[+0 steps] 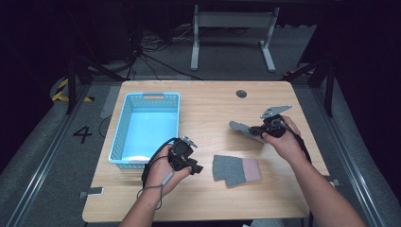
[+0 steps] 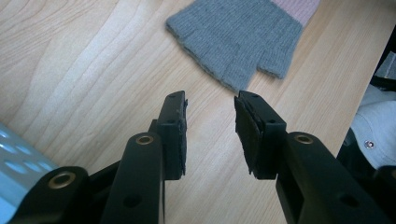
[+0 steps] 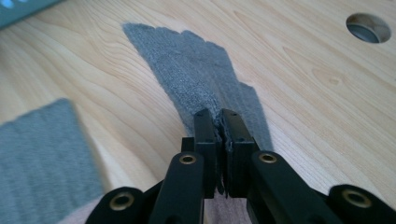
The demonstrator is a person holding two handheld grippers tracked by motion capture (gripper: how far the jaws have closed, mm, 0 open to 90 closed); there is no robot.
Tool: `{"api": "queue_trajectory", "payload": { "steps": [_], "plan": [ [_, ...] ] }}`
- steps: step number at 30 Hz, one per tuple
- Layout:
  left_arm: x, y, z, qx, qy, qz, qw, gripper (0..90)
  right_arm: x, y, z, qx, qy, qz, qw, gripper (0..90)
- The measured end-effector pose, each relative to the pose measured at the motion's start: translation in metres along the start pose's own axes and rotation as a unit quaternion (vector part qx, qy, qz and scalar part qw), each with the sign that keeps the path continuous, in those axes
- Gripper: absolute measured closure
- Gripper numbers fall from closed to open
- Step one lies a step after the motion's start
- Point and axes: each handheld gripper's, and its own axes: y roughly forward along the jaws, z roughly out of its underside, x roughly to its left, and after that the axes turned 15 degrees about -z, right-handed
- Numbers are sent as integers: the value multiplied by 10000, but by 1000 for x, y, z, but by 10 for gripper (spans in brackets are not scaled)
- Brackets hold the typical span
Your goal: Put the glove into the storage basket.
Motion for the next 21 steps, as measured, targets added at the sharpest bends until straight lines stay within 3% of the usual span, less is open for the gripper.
{"api": "queue_trajectory", "payload": {
  "steps": [5,8,17,21],
  "plan": [
    [-1,1,-4,-15,31,19,10000,643,16,-14,-5,-132,-39,-144,9998,863],
    [-3,2,-8,-21,88,55,9999,644,27,-23,-7,-262,18,-346,9991,862],
    [-7,6,-16,-28,166,135,9998,645,67,-47,-7,-440,116,-975,9942,860],
    [-8,6,-17,-33,192,160,9997,646,77,-48,-4,-416,159,-1118,9927,860]
  ]
}}
